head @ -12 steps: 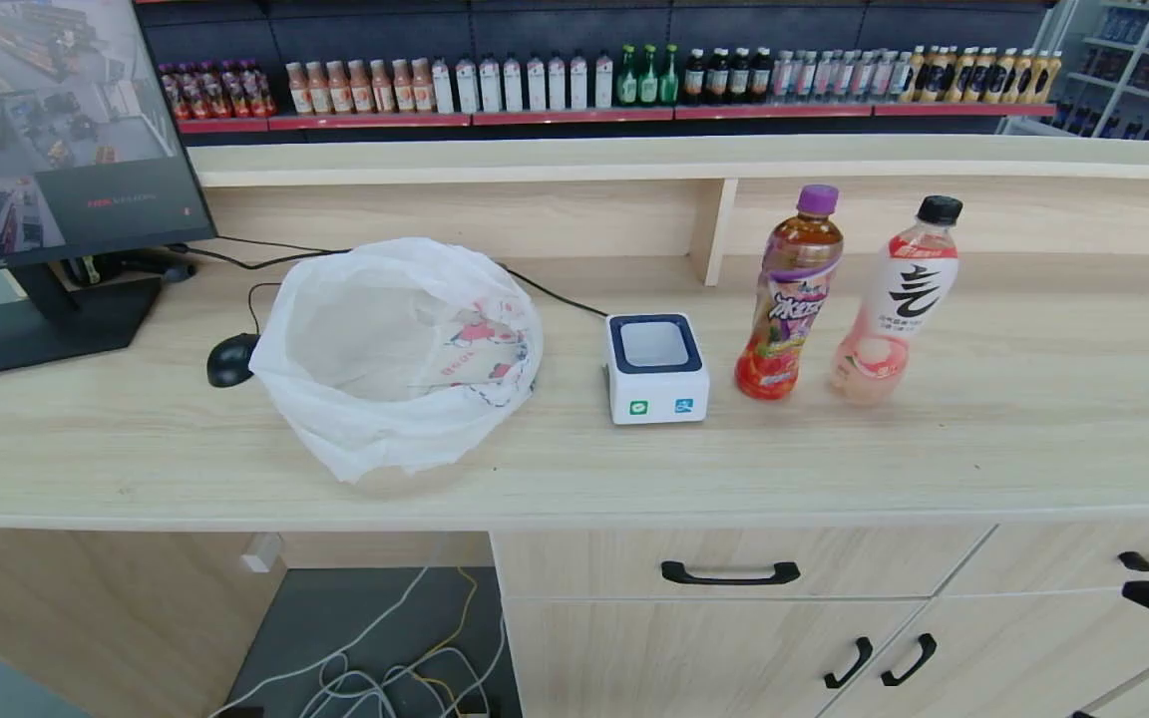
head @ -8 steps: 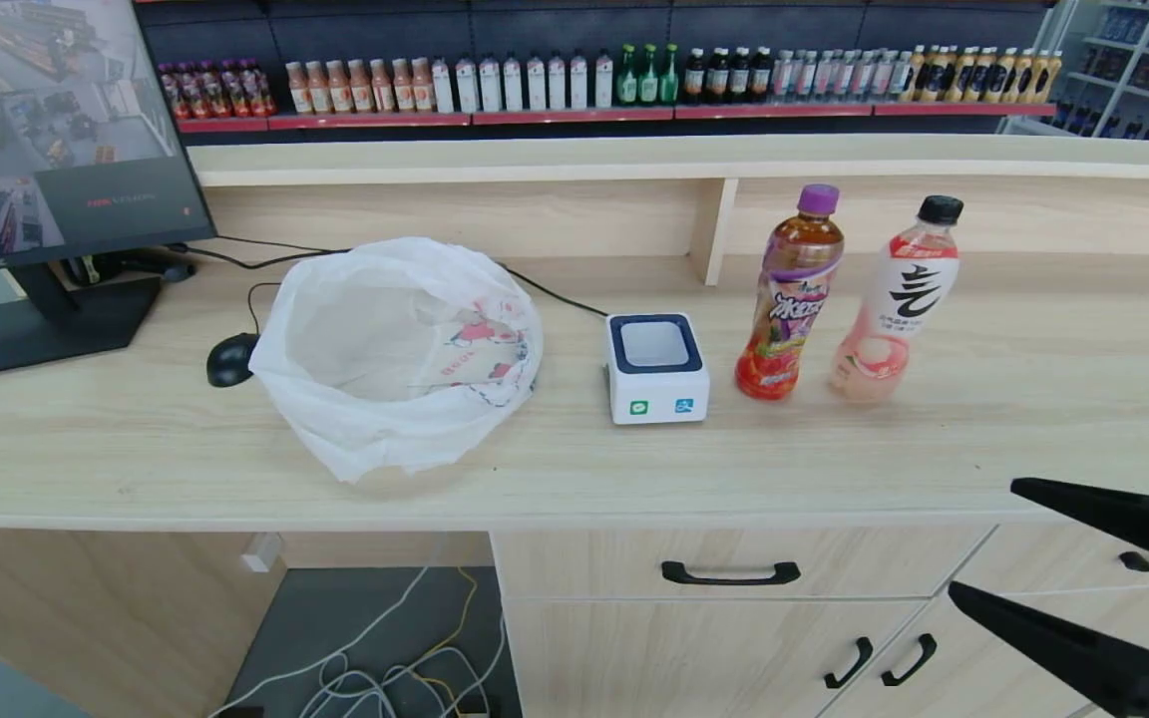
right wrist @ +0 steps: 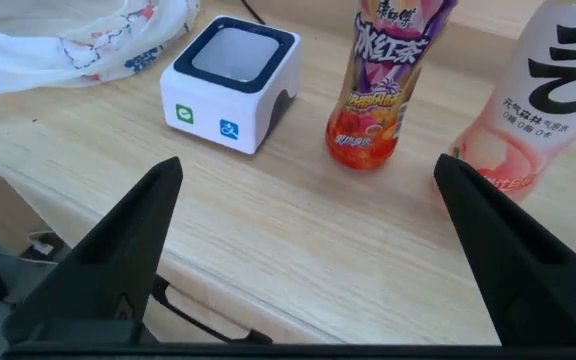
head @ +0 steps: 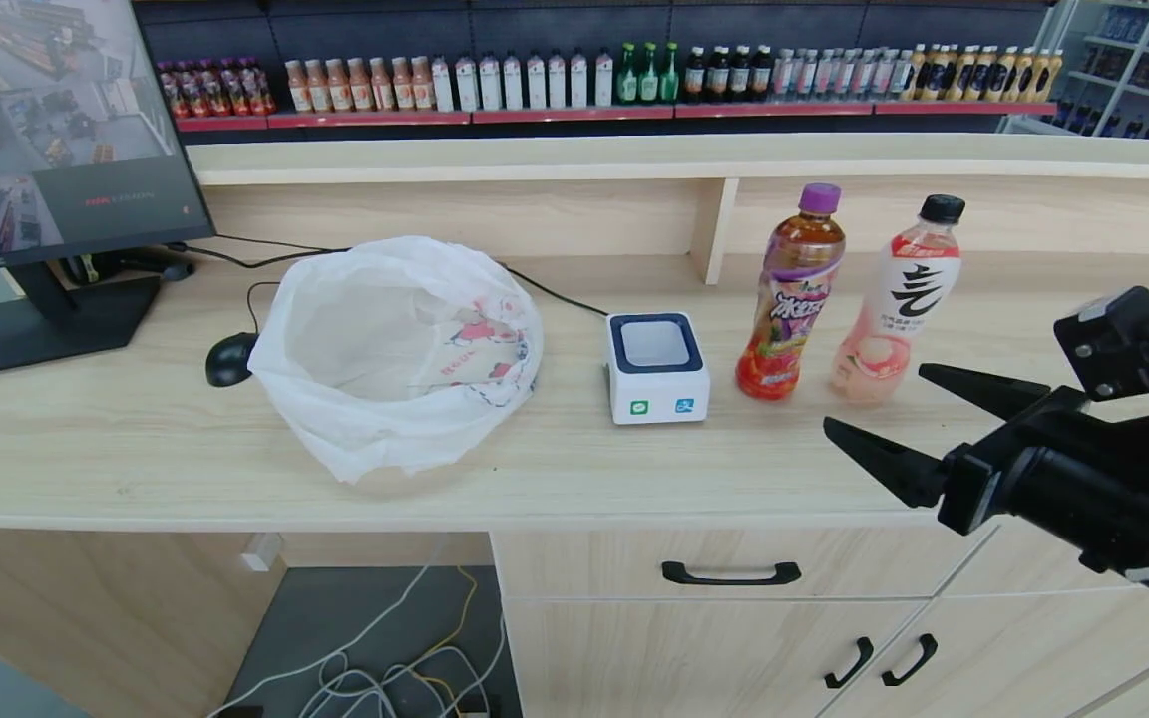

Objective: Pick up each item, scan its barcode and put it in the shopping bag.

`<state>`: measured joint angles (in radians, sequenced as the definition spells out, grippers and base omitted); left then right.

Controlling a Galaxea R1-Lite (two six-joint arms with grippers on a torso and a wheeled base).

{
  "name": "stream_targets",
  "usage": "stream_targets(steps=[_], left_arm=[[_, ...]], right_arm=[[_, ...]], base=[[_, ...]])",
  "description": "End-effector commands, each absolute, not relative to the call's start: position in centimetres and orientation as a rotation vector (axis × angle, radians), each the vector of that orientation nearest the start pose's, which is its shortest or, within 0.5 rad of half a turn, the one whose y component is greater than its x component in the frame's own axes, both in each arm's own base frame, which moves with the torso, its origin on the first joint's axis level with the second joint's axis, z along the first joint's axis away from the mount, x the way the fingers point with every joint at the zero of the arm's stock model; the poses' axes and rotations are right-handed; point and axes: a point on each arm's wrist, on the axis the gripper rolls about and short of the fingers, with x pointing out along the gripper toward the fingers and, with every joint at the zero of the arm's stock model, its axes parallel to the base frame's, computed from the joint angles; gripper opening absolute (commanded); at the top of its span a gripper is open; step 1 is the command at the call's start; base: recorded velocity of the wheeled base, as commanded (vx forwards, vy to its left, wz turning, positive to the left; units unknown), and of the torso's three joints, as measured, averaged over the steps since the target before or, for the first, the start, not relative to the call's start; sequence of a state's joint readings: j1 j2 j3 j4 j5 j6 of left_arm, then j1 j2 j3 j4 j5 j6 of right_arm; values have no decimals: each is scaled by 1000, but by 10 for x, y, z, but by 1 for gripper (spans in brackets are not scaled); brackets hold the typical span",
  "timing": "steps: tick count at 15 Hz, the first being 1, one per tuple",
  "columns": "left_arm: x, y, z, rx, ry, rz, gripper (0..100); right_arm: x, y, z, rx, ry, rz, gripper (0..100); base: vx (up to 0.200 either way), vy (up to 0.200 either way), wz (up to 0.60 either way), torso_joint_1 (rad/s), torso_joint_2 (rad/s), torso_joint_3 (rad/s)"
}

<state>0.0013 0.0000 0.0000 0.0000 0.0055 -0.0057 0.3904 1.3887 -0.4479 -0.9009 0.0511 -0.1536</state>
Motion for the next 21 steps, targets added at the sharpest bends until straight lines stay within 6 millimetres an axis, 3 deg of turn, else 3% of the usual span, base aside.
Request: stream_targets(steps=[1, 7, 10, 13, 17, 21], left_arm=[[-23, 0, 75, -6, 0, 8, 100], [-23, 0, 75, -6, 0, 8, 100], [-23, 0, 75, -6, 0, 8, 100], [-23, 0, 75, -6, 0, 8, 100], [-23, 0, 75, -6, 0, 8, 100], [-23, 0, 75, -6, 0, 8, 100]], right_arm=[[206, 92, 193, -160, 15, 400, 100], [229, 111, 194, -141, -8, 356, 100], [254, 127, 177, -112, -102, 362, 100], [262, 130, 167, -100, -79, 361, 100], [283, 140, 150, -44, -179, 349, 100], [289, 139, 154, -28, -214, 298, 100]], base=[[0, 0, 0, 0, 0, 0], [0, 0, 0, 0, 0, 0], [0, 0, 0, 0, 0, 0], [0, 0, 0, 0, 0, 0], [0, 0, 0, 0, 0, 0], [0, 0, 0, 0, 0, 0]])
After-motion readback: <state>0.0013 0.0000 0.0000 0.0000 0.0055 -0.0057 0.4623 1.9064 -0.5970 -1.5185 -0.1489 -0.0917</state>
